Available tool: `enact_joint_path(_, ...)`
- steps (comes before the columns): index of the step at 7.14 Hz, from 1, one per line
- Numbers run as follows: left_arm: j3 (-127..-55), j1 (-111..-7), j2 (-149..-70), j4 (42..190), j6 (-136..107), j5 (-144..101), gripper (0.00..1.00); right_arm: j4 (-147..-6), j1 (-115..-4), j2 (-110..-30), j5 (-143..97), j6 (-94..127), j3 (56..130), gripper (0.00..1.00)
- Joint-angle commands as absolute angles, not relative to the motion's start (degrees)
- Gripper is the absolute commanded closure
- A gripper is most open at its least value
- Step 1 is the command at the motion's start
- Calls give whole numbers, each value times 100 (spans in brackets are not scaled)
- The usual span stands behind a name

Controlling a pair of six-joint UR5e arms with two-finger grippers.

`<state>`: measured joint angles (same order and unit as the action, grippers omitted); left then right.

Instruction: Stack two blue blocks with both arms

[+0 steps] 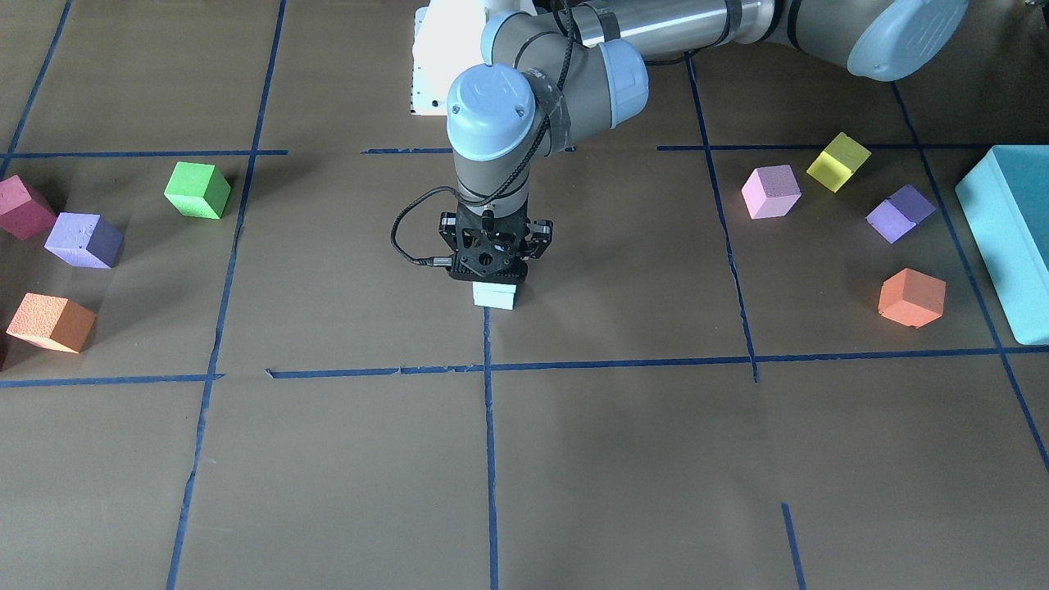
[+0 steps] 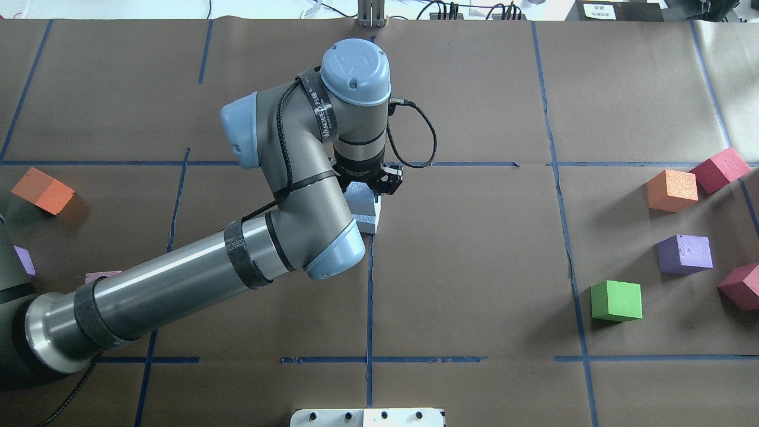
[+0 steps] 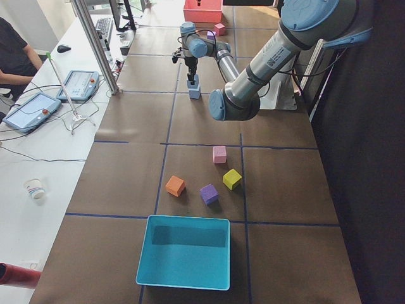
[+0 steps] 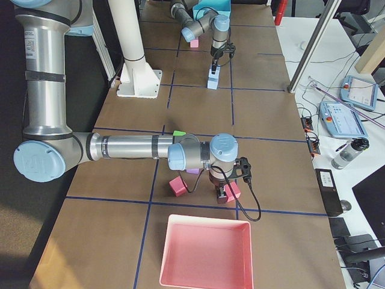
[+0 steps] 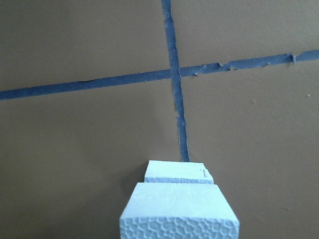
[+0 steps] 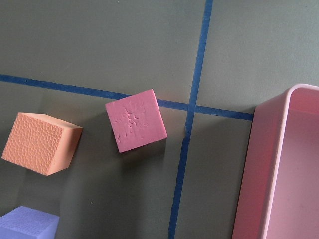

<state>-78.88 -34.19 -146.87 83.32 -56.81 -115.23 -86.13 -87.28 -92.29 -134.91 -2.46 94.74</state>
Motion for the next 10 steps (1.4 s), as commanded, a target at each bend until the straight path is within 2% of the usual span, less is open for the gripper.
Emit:
enact_joint_path(1,-7822,-3419,-14687,8420,-5687,-11522,91,-8605,-8728,-9229,-13491,-246,9483,0)
enact_joint_path(2,-7814,-3419,-14687,8411,-5695,-11522,80,-8613,-8728,-9220,-13491,-246,9483,0)
enact_joint_path(4,-7814,-3410,-14660,8394,-5695,-11522,77,-8613,-8728,-9202,-13491,-246,9475,0)
enact_joint_path(5,-7805,-3410,-14660,8402,-5695,-11522,69,-8613,-8728,-9185,-13491,-246,9475,0)
enact_joint_path(6,-7805,-3393,-14660,8402,-5713,-11522,37,-8613,-8728,-9176,-13491,-246,9466,0)
enact_joint_path(7,-7813,-3340,-14660,8411,-5704,-11522,12,-8613,-8728,-9176,-13491,-246,9475,0)
enact_joint_path(8,-7831,-3331,-14669,8411,-5704,-11514,0,-8613,-8728,-9167,-13491,-255,9466,0)
enact_joint_path(10,-7857,-3331,-14687,8385,-5774,-11514,0,-8613,-8728,-9158,-13491,-255,9466,0)
